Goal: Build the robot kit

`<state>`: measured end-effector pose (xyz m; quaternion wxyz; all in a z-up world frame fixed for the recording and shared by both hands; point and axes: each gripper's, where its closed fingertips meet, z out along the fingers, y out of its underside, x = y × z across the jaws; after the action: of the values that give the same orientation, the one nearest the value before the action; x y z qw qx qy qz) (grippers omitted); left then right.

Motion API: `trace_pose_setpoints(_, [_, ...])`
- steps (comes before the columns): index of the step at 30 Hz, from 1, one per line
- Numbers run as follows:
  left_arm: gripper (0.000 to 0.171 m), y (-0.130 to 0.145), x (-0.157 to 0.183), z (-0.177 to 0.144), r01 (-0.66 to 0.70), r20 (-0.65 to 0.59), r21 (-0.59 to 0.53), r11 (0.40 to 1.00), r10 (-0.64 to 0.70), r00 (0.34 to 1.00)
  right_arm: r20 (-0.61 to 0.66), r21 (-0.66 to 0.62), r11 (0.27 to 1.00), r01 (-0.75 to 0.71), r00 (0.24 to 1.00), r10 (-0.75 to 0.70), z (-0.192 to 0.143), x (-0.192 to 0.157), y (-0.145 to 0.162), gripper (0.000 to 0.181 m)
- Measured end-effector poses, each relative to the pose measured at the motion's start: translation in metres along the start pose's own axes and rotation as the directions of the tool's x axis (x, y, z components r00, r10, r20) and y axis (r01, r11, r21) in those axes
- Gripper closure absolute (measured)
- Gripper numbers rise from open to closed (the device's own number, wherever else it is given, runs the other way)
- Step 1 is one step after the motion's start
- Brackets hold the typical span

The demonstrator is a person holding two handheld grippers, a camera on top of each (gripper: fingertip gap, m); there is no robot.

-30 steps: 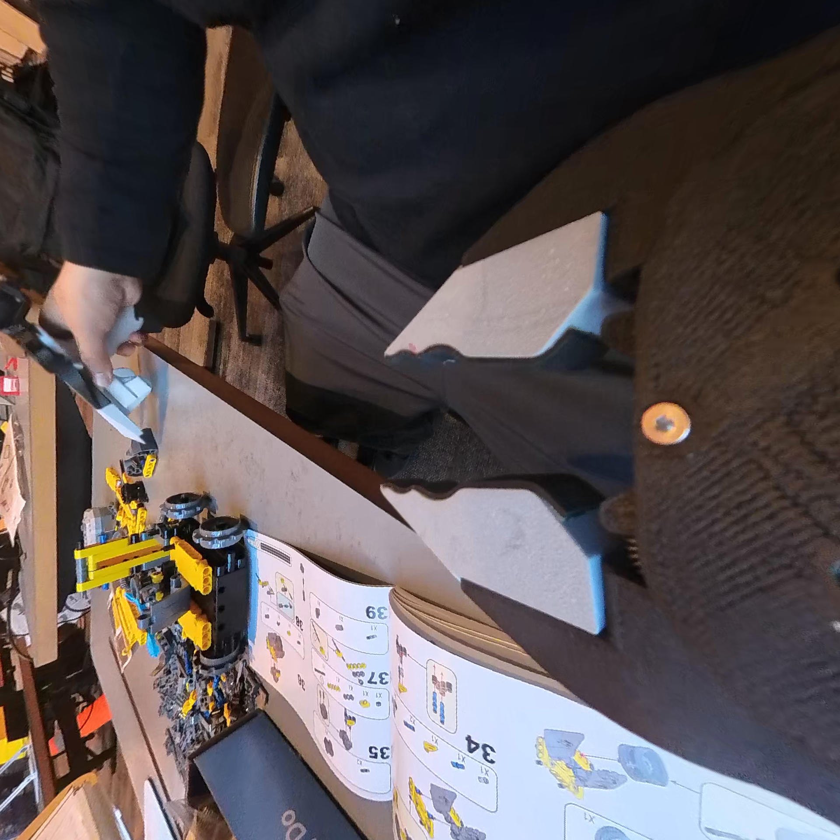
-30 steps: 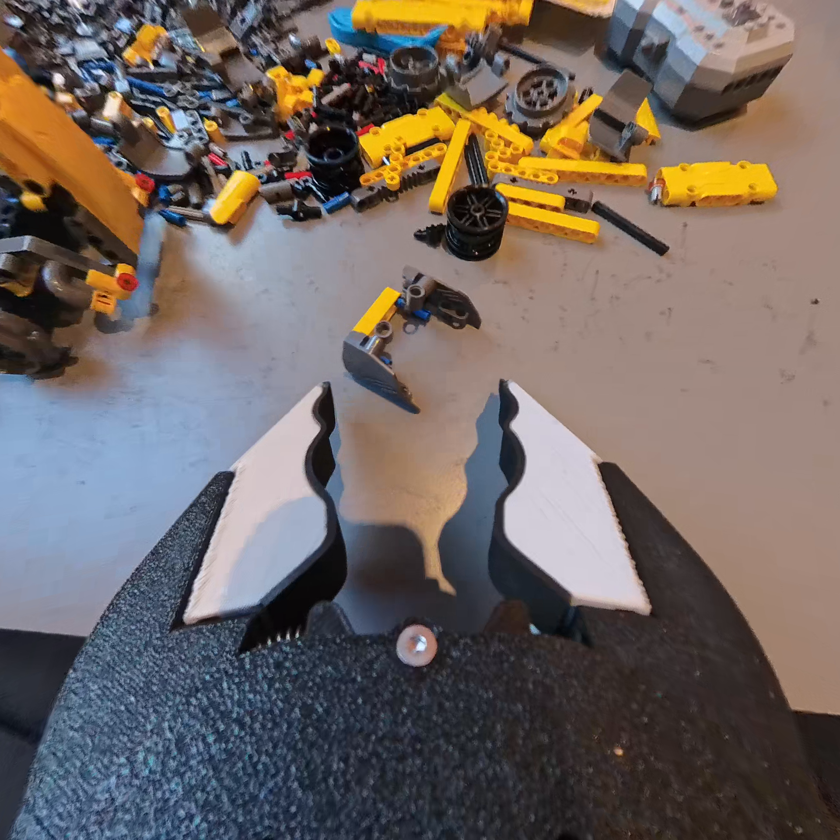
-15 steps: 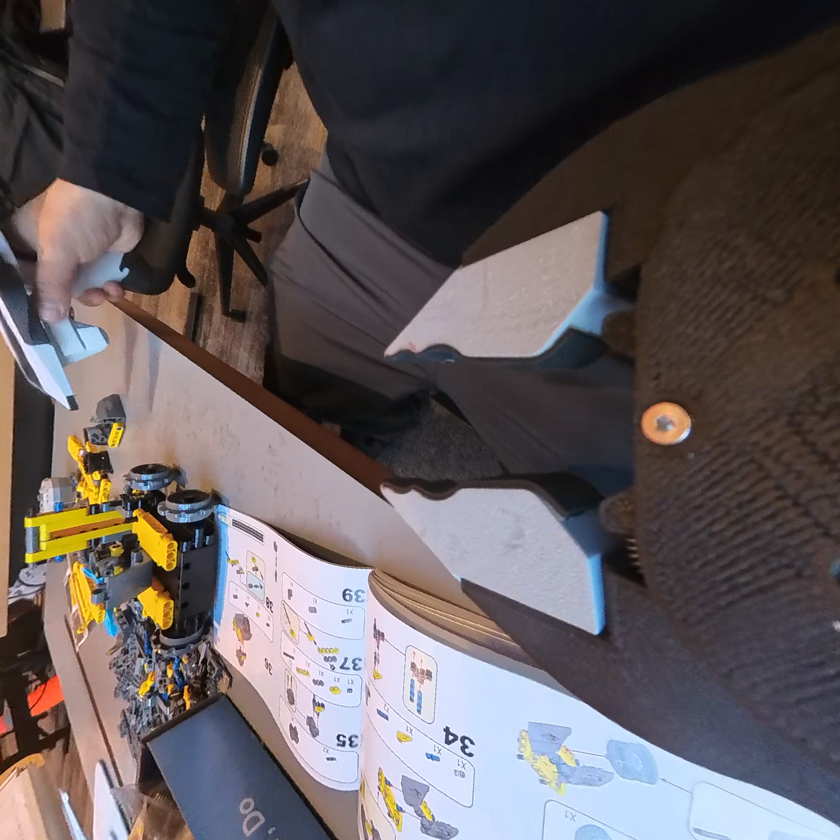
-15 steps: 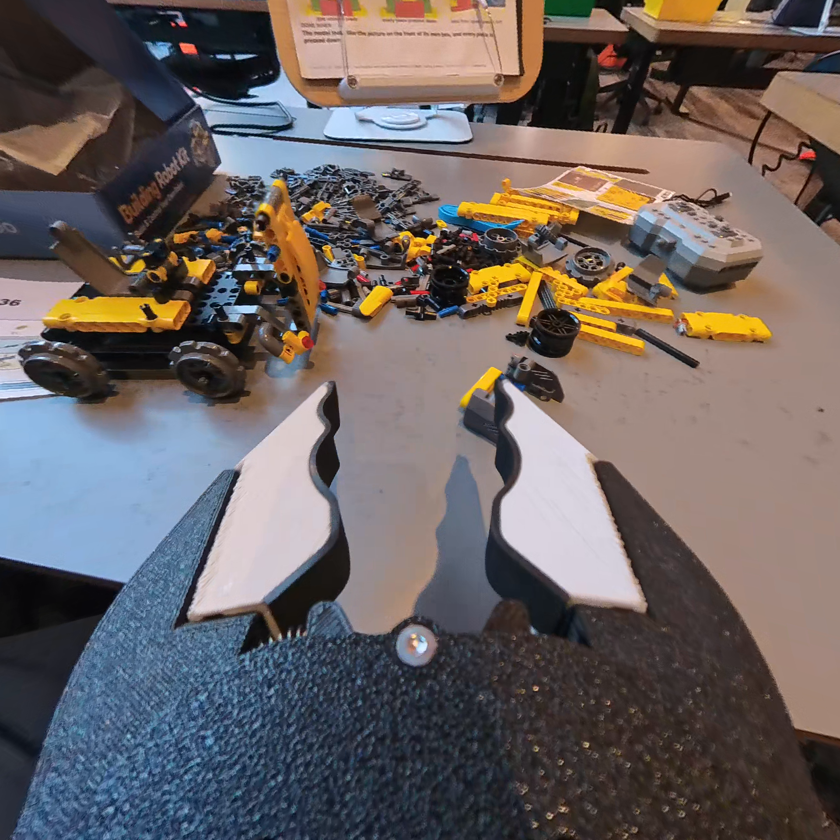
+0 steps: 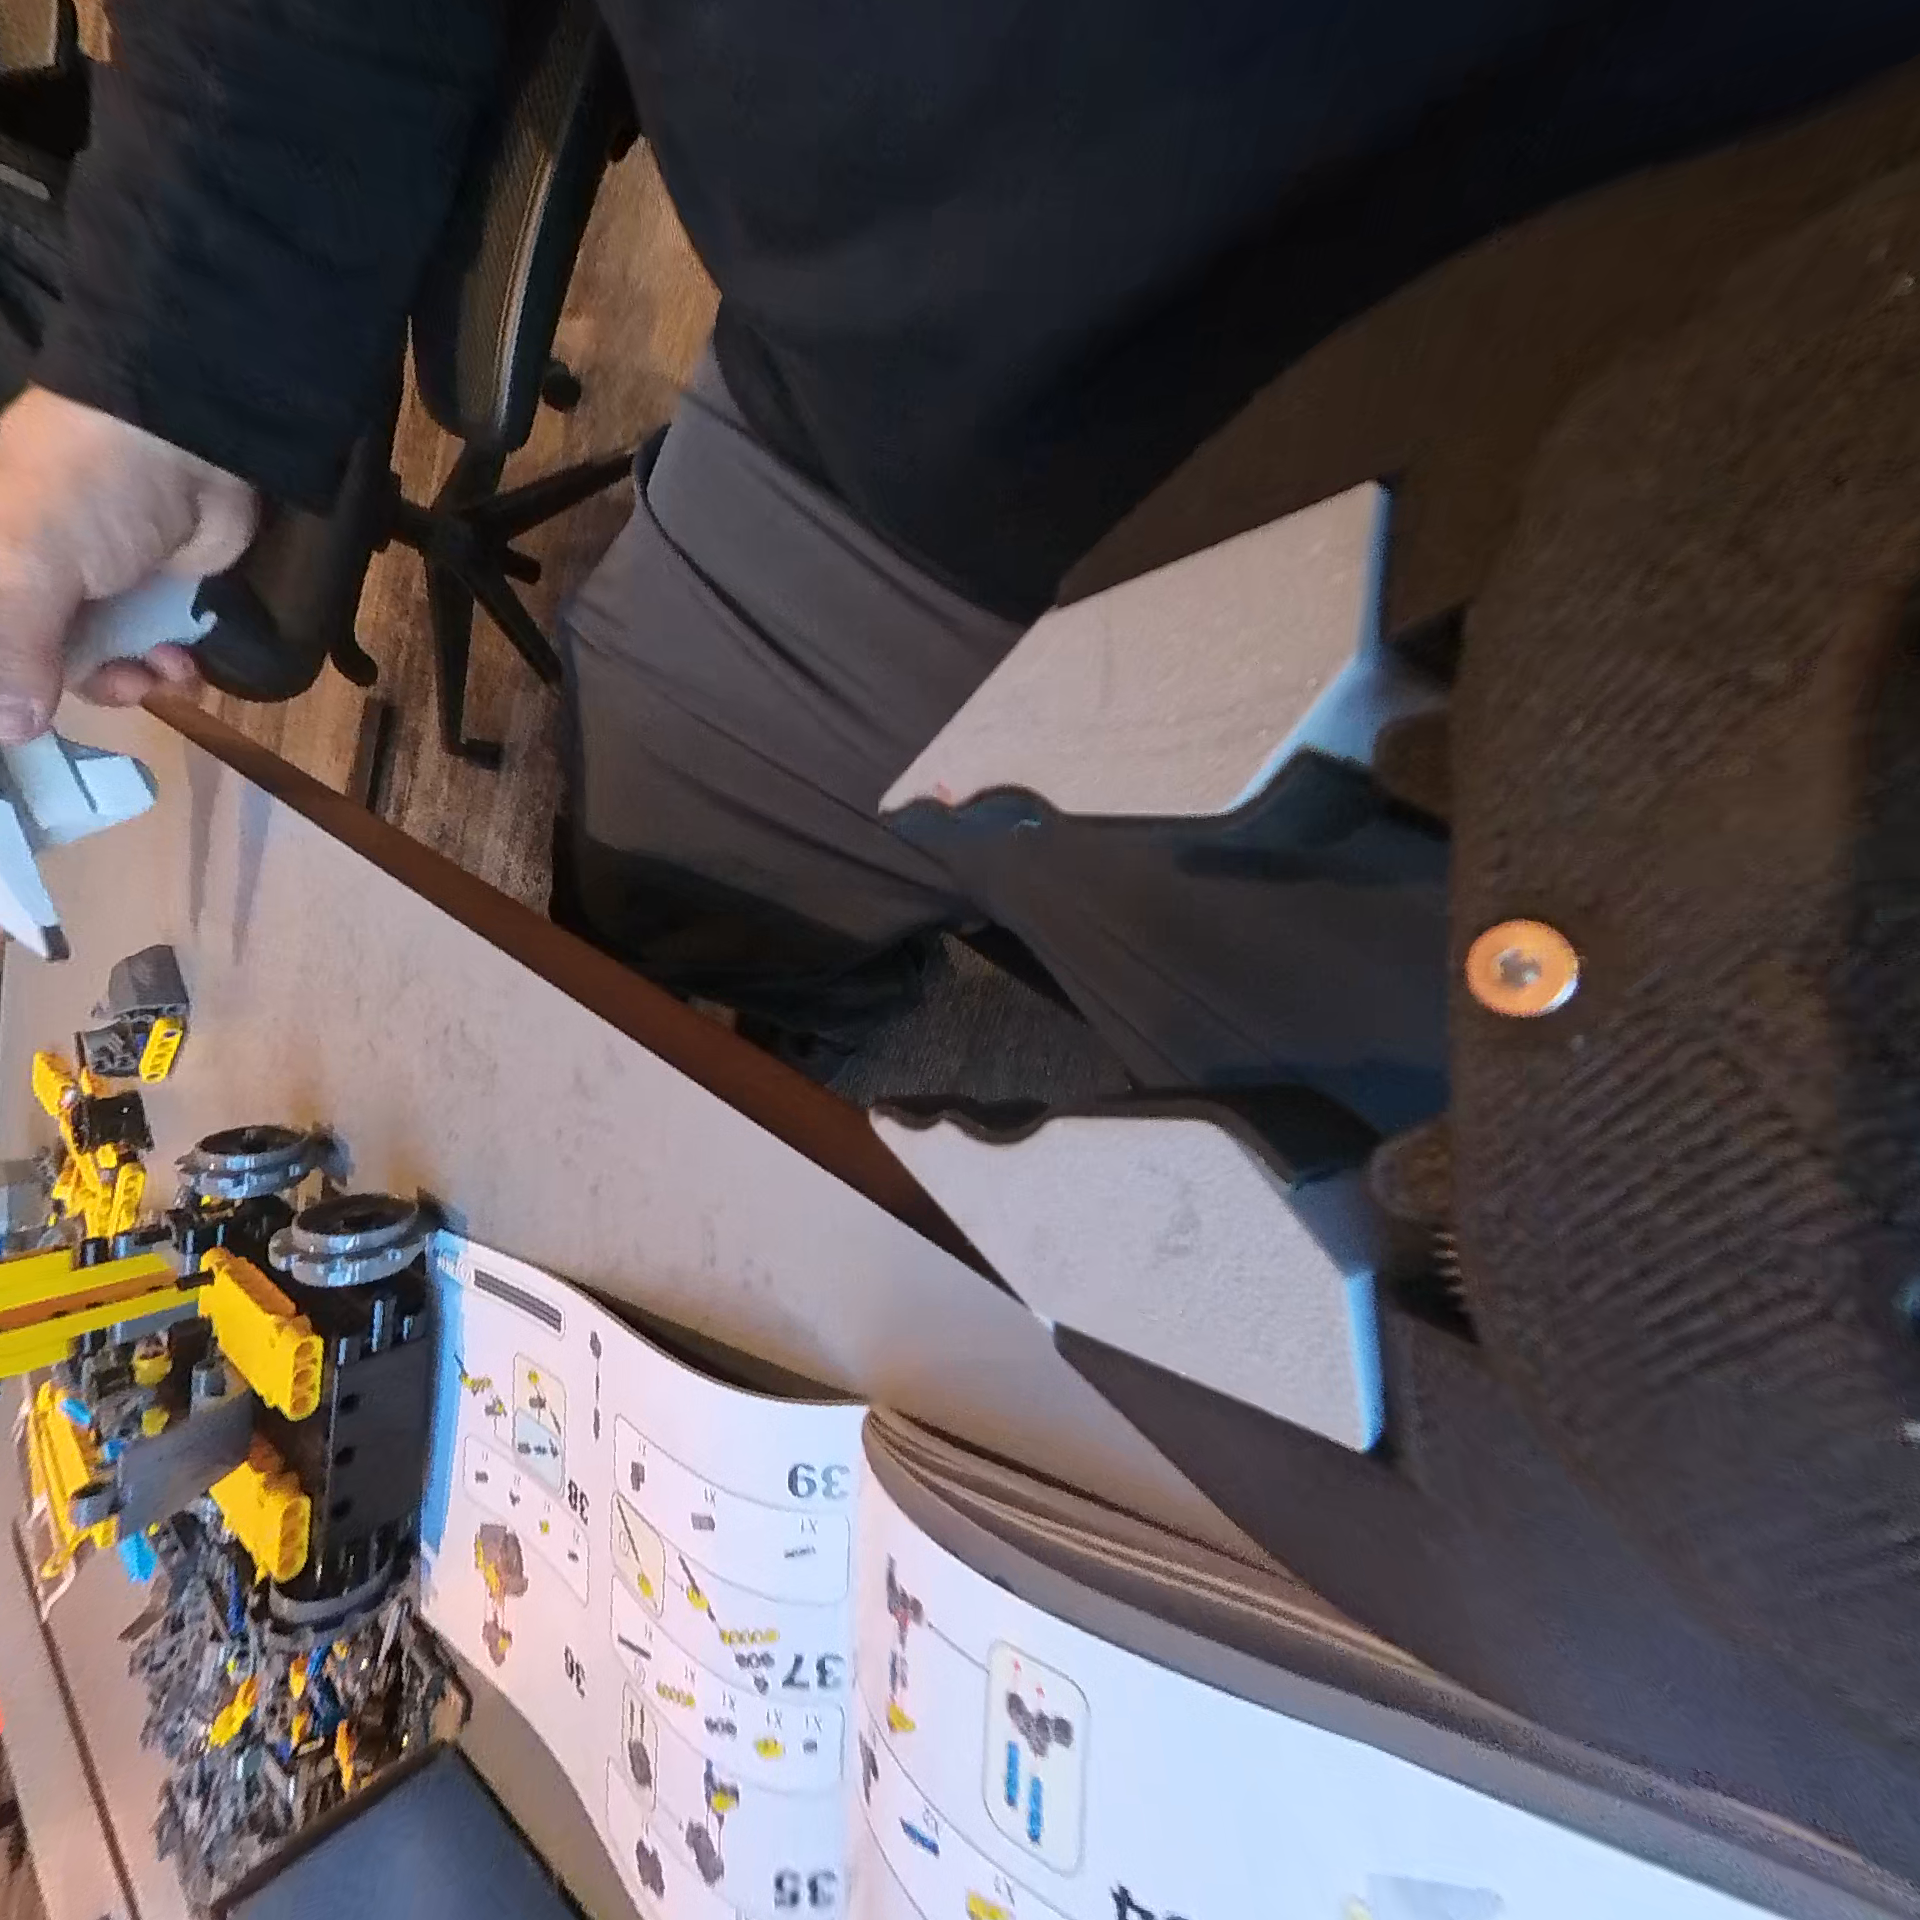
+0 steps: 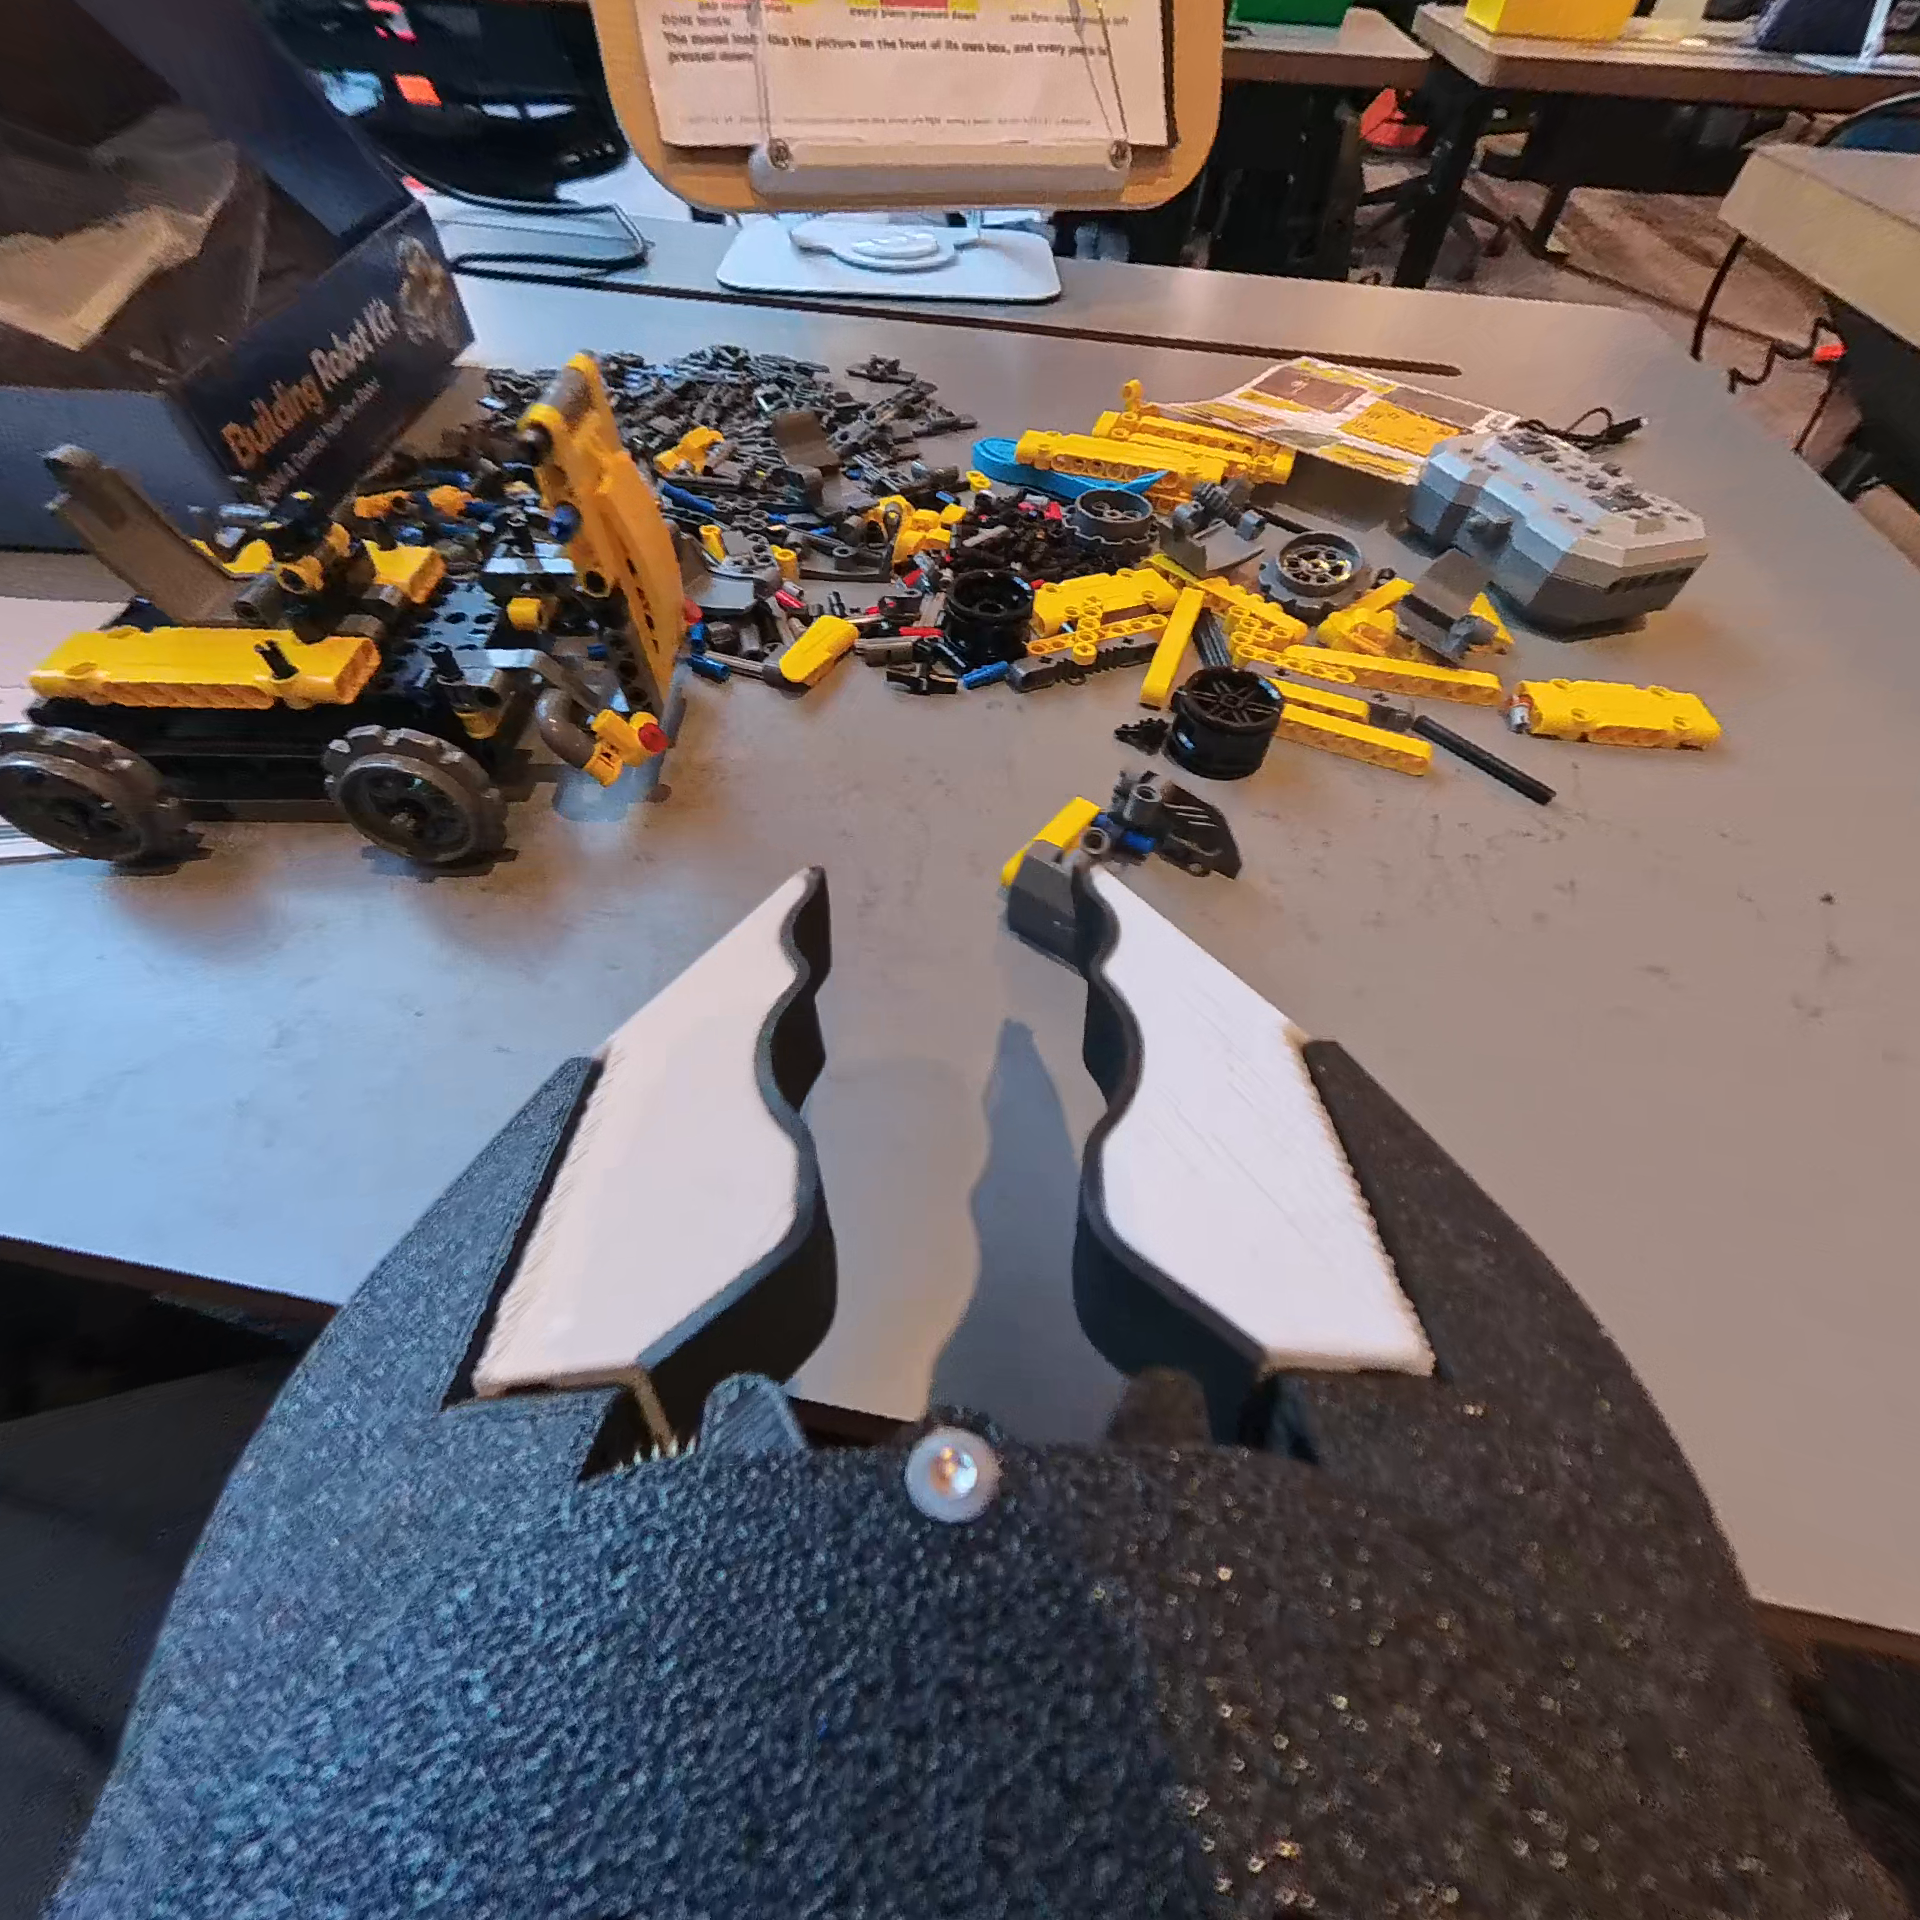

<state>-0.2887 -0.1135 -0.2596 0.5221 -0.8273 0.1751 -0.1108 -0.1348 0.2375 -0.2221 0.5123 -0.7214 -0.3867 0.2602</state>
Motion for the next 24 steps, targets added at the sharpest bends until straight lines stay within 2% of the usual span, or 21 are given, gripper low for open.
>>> trace_pose_setpoints(5, [0.122,0.002,0.011,0.014,-0.01,-0.054,-0.029,1.0,0.008,0.999,-0.03,-0.024,1.0,-0.009,1.0,0.008,0.0,0.017,0.001,0.136])
trace_pose_setpoints(9, [0.124,0.005,0.015,0.022,-0.013,-0.088,-0.055,0.998,0.008,0.996,-0.084,-0.071,0.997,-0.022,0.996,0.016,0.003,0.046,-0.002,0.136])
trace_pose_setpoints(15, [0.12,-0.007,0.014,0.041,0.035,-0.099,-0.014,0.999,-0.036,0.994,-0.064,-0.074,0.995,-0.072,0.996,0.068,0.017,0.078,-0.017,0.136])
trace_pose_setpoints(18, [0.118,-0.021,0.015,0.057,0.047,-0.119,0.008,0.999,-0.045,0.992,-0.07,-0.138,0.99,-0.007,0.998,-0.003,0.037,0.105,-0.022,0.136])
trace_pose_setpoints(20, [0.117,-0.031,0.013,0.066,0.028,-0.113,0.007,1.0,-0.027,0.993,-0.021,-0.215,0.974,0.07,0.997,-0.076,0.056,0.126,-0.026,0.136])
trace_pose_setpoints(21, [0.117,-0.034,0.009,0.07,0.012,-0.092,-0.004,1.0,-0.013,0.996,0.024,-0.255,0.958,0.133,0.991,-0.131,0.066,0.138,-0.028,0.138])
trace_pose_setpoints(23, [0.118,-0.035,-0.003,0.077,-0.019,-0.031,-0.043,0.999,0.018,0.999,0.164,-0.316,0.901,0.299,0.952,-0.258,0.086,0.158,-0.03,0.127])
trace_pose_setpoints(24, [0.119,-0.036,-0.006,0.081,-0.031,-0.015,-0.062,0.998,0.03,0.999,0.268,-0.35,0.853,0.387,0.914,-0.305,0.094,0.165,-0.025,0.137])
